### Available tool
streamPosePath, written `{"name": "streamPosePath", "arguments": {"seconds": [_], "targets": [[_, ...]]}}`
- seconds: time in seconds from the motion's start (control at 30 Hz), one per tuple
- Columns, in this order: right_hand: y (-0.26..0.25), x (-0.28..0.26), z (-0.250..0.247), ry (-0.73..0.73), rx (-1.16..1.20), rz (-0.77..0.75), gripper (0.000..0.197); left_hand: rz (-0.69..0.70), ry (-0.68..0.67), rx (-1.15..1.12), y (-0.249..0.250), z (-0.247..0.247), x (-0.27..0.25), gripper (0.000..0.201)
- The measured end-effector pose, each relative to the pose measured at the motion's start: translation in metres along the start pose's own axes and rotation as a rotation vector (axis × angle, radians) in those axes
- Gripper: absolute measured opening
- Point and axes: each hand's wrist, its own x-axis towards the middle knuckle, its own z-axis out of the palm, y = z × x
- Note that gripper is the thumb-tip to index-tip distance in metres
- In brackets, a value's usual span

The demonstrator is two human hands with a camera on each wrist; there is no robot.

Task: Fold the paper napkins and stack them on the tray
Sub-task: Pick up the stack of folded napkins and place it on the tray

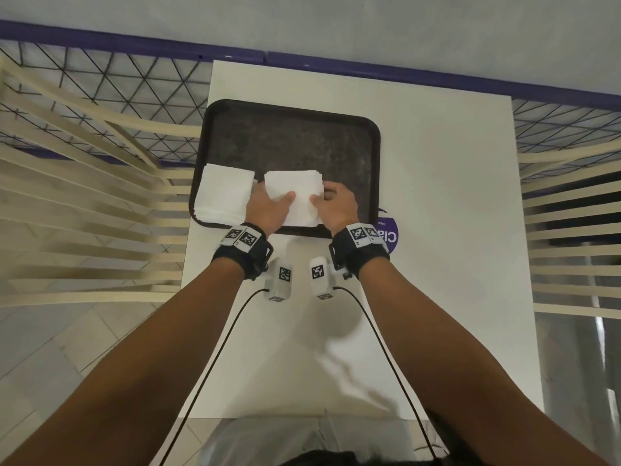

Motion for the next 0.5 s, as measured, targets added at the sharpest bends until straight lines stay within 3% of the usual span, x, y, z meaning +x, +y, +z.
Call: {"name": "streamPosePath", "arguments": {"seconds": [0.2, 0.5], "targets": [[0.007, 0.003, 0.014, -0.023, -0.295, -0.07, 0.032, 0.026, 0.04, 0.167, -0.006, 0.006, 0.002, 0.064], [0.004, -0.006, 0.014, -0.124, -0.384, -0.074, 0.039, 0.001, -0.039, 0.263, -0.011, 0.003, -0.001, 0.066]]}}
